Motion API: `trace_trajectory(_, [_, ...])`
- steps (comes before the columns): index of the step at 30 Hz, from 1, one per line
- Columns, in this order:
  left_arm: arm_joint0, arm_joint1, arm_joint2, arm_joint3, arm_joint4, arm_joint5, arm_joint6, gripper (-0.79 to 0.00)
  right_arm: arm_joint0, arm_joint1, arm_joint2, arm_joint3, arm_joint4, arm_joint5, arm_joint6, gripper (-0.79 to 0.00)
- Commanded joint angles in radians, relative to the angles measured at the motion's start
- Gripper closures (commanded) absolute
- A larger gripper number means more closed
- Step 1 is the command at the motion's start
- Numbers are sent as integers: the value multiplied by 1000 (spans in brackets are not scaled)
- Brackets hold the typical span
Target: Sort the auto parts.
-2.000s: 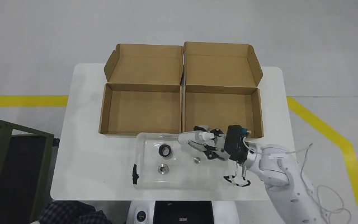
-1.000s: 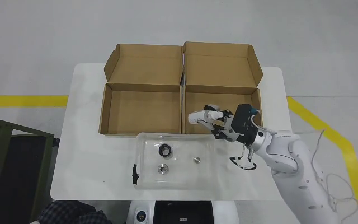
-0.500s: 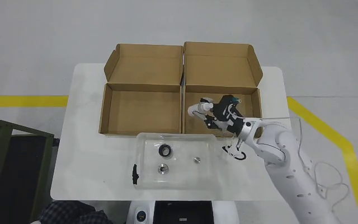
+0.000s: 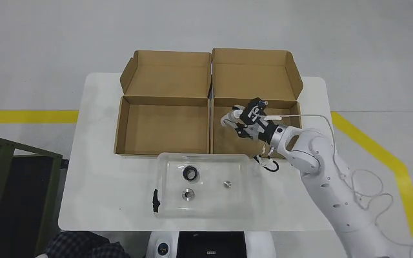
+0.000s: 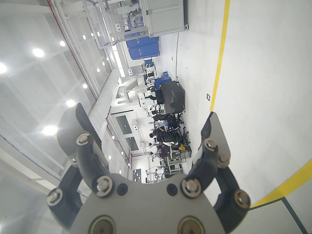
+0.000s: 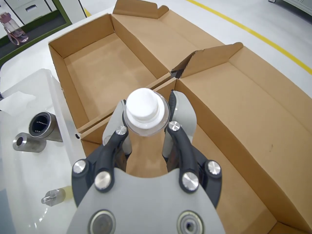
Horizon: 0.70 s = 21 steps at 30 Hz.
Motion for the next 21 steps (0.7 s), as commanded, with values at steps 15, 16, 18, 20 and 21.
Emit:
trace_trajectory(15, [0,0,0,0,0,0,0,-785,87,-26,-107,161,-68,13,-3,-74])
trace_trajectory(16, [0,0,0,0,0,0,0,-785,91,-28,-112,168,-68,13,-3,-215])
trace_trajectory(18, [0,0,0,0,0,0,0,-785,96,-30,-119,177,-66,14,-5,-468])
trace_trajectory(20, [0,0,0,0,0,0,0,-785,101,-33,-124,184,-63,14,-7,-785])
trace_trajectory(21, [0,0,0,0,0,0,0,-785,102,-33,-125,187,-61,13,-7,-785])
